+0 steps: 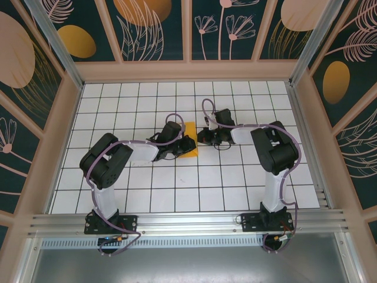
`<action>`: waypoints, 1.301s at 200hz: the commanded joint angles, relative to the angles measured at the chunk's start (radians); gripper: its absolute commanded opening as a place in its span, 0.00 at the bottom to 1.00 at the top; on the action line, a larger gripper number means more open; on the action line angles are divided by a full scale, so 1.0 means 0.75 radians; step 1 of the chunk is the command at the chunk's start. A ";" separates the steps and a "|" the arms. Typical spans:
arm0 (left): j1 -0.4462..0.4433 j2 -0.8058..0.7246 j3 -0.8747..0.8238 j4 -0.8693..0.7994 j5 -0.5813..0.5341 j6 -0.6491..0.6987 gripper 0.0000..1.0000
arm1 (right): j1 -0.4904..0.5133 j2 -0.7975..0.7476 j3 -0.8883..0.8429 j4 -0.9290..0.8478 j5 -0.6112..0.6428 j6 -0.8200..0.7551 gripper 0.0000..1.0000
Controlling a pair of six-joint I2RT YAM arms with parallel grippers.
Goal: Fold a paper plane with a square sheet of paper (pick it up from the middle)
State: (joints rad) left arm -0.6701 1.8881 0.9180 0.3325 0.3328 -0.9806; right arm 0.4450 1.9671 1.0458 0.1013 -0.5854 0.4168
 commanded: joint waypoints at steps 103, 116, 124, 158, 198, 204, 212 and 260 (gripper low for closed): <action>-0.011 0.031 -0.039 -0.012 -0.006 0.020 0.13 | 0.020 0.067 0.072 -0.002 -0.040 -0.034 0.02; -0.011 0.028 -0.042 -0.013 -0.010 0.021 0.13 | 0.022 0.069 0.076 -0.003 -0.040 -0.034 0.02; -0.010 0.029 -0.042 -0.008 -0.010 0.021 0.14 | 0.022 0.071 0.078 -0.004 -0.040 -0.036 0.02; -0.010 -0.031 -0.054 0.005 -0.020 0.023 0.17 | 0.022 0.066 0.080 -0.016 -0.013 -0.040 0.02; -0.010 -0.168 -0.115 -0.061 -0.154 0.038 0.23 | 0.025 0.027 0.064 -0.027 0.019 -0.056 0.02; -0.010 -0.180 -0.133 -0.063 -0.170 0.029 0.23 | 0.025 0.021 0.061 -0.028 0.019 -0.058 0.02; -0.011 -0.195 -0.157 -0.066 -0.191 0.016 0.23 | 0.028 0.015 0.059 -0.031 0.019 -0.059 0.02; -0.010 -0.292 -0.253 -0.079 -0.308 -0.032 0.20 | 0.055 -0.073 -0.008 -0.044 0.026 -0.030 0.02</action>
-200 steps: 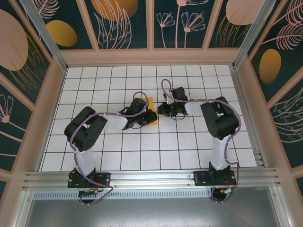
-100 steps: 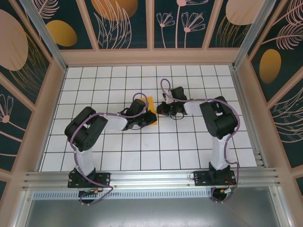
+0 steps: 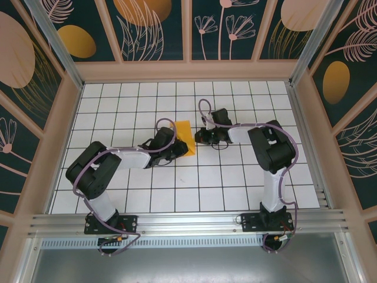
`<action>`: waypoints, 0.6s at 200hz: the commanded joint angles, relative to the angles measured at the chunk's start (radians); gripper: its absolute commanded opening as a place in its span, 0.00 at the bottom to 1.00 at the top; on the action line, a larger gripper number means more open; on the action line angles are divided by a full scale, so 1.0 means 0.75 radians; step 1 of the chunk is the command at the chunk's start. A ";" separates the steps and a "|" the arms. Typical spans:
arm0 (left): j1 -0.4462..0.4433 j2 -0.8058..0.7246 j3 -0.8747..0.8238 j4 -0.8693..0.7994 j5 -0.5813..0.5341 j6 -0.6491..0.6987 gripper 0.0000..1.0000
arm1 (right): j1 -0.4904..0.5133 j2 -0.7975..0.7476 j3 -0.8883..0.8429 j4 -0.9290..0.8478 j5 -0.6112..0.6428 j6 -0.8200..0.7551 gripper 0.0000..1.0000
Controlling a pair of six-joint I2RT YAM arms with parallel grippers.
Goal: Fold a paper plane with a square sheet of paper (pick it up from the middle)
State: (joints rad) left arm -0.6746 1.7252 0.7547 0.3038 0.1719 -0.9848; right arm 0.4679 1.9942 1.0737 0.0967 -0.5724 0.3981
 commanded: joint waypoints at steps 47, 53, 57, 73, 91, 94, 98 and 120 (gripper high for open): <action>-0.004 -0.143 -0.092 -0.061 -0.132 -0.034 0.18 | 0.082 -0.299 -0.181 -0.054 0.022 0.076 0.02; -0.004 -0.153 -0.102 -0.060 -0.133 -0.039 0.18 | 0.094 -0.323 -0.201 -0.055 0.025 0.090 0.02; -0.003 -0.159 -0.112 -0.059 -0.134 -0.040 0.18 | 0.098 -0.339 -0.211 -0.054 0.027 0.100 0.02; -0.004 -0.193 -0.148 -0.056 -0.154 -0.055 0.17 | 0.141 -0.387 -0.251 -0.049 0.036 0.139 0.02; -0.003 -0.230 -0.196 -0.035 -0.162 -0.072 0.16 | 0.174 -0.411 -0.272 -0.036 0.048 0.164 0.02; -0.004 -0.234 -0.200 -0.030 -0.161 -0.074 0.16 | 0.177 -0.408 -0.272 -0.035 0.051 0.167 0.02; -0.004 -0.235 -0.205 -0.025 -0.157 -0.077 0.16 | 0.179 -0.406 -0.273 -0.031 0.053 0.167 0.02; -0.004 -0.201 -0.213 0.012 -0.106 -0.084 0.14 | 0.182 -0.357 -0.239 -0.027 0.075 0.150 0.02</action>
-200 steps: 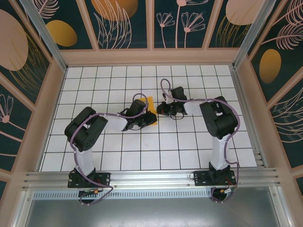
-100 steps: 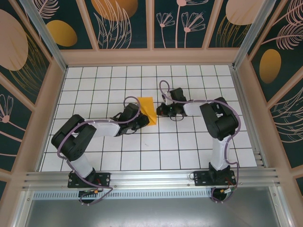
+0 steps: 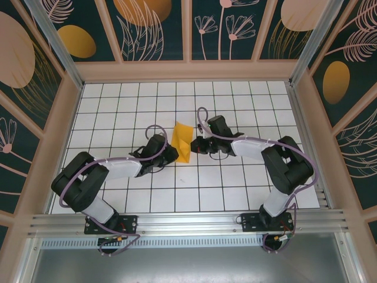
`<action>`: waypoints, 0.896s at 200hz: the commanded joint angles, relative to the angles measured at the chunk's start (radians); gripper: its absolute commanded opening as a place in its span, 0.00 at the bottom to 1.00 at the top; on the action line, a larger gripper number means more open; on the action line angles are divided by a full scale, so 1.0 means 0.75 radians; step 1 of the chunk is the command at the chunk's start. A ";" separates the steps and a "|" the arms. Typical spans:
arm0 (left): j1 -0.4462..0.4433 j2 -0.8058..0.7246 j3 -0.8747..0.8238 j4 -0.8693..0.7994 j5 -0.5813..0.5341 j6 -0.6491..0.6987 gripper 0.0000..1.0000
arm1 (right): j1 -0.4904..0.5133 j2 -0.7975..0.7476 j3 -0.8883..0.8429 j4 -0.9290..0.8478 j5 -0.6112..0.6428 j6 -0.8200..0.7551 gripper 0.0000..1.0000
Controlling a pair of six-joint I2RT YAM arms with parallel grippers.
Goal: Fold a paper plane with a square sheet of paper (pick it up from the middle)
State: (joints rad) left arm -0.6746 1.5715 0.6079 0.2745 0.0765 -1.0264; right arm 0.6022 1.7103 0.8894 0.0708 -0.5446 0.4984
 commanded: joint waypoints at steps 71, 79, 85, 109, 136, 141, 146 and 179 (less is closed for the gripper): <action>-0.004 0.110 0.039 -0.007 0.019 -0.016 0.12 | -0.005 0.173 0.149 -0.031 0.096 -0.061 0.02; -0.003 0.118 0.046 -0.016 0.014 -0.018 0.12 | -0.003 0.180 0.156 -0.032 0.094 -0.064 0.02; -0.004 0.123 0.049 -0.024 0.009 -0.015 0.12 | -0.005 0.182 0.161 -0.032 0.094 -0.067 0.02; -0.004 0.142 0.070 -0.072 -0.012 -0.014 0.12 | -0.005 0.189 0.166 -0.036 0.090 -0.073 0.01; -0.004 0.153 0.083 -0.129 -0.023 -0.013 0.11 | -0.010 0.202 0.178 -0.041 0.102 -0.085 0.01; -0.003 0.156 0.086 -0.144 -0.025 -0.011 0.11 | -0.012 0.205 0.181 -0.040 0.104 -0.088 0.02; -0.004 0.158 0.091 -0.156 -0.026 -0.007 0.11 | -0.014 0.209 0.186 -0.043 0.104 -0.091 0.02; -0.004 0.164 0.094 -0.200 -0.020 0.006 0.11 | -0.027 0.251 0.233 -0.058 0.118 -0.116 0.02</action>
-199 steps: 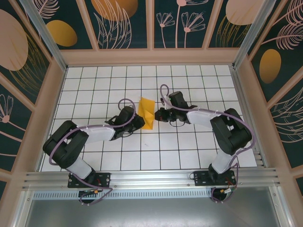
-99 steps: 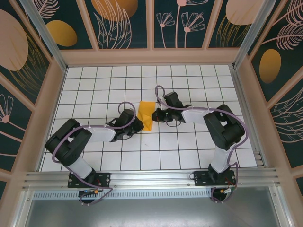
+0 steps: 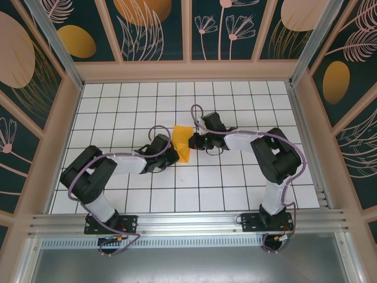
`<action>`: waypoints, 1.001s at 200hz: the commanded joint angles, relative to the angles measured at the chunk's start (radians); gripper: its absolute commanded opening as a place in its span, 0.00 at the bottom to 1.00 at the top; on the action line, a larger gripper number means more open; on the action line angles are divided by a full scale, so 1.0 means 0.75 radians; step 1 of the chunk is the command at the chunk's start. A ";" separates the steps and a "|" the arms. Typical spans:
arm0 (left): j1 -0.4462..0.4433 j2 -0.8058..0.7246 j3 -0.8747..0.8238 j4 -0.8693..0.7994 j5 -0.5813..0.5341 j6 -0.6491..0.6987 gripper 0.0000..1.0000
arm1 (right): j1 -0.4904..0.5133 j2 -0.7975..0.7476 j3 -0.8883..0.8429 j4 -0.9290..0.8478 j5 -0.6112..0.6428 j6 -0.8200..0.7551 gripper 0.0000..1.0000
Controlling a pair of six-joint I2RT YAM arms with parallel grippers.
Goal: Fold a paper plane with a square sheet of paper (pick it up from the middle)
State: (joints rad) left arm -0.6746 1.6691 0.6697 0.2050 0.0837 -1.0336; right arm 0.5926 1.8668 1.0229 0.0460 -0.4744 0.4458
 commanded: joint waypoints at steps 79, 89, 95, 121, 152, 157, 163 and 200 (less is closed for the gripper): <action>-0.003 0.038 0.022 -0.110 -0.003 0.040 0.10 | -0.031 0.099 0.091 -0.038 0.017 -0.073 0.02; -0.004 0.036 0.023 -0.110 -0.002 0.044 0.10 | -0.032 0.102 0.089 -0.038 0.017 -0.075 0.02; -0.003 0.035 0.025 -0.110 -0.003 0.044 0.11 | -0.031 0.105 0.086 -0.040 0.017 -0.076 0.02; -0.003 0.030 0.030 -0.110 0.001 0.051 0.11 | -0.031 0.120 0.090 -0.046 0.015 -0.081 0.02; -0.005 0.029 0.030 -0.110 0.006 0.055 0.11 | -0.031 0.144 0.108 -0.052 0.008 -0.089 0.02; -0.004 0.030 0.031 -0.109 0.009 0.056 0.11 | -0.031 0.148 0.110 -0.055 0.008 -0.089 0.02; -0.003 0.027 0.030 -0.110 0.007 0.057 0.11 | -0.031 0.150 0.114 -0.055 0.009 -0.091 0.02; -0.004 0.026 0.029 -0.108 0.011 0.061 0.11 | -0.033 0.164 0.117 -0.061 0.010 -0.097 0.02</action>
State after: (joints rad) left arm -0.6746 1.6718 0.6838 0.1806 0.0895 -1.0134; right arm 0.5747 1.9663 1.0843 0.0181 -0.4694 0.3973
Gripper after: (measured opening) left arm 0.108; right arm 0.030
